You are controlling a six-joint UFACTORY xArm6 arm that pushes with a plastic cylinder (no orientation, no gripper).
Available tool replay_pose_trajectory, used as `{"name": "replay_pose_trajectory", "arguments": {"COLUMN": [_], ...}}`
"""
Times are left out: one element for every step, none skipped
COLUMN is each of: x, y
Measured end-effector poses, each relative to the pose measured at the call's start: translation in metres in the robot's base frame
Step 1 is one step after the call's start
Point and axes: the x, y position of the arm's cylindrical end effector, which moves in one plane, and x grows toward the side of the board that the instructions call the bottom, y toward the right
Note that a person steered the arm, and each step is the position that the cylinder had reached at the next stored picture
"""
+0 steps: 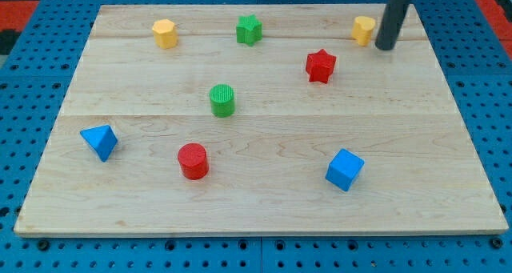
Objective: Move the blue cube horizontally to the red circle
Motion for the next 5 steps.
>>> {"name": "replay_pose_trajectory", "arguments": {"x": [0.063, 0.132, 0.213, 0.261, 0.263], "y": [-0.001, 0.005, 0.008, -0.022, -0.059]}}
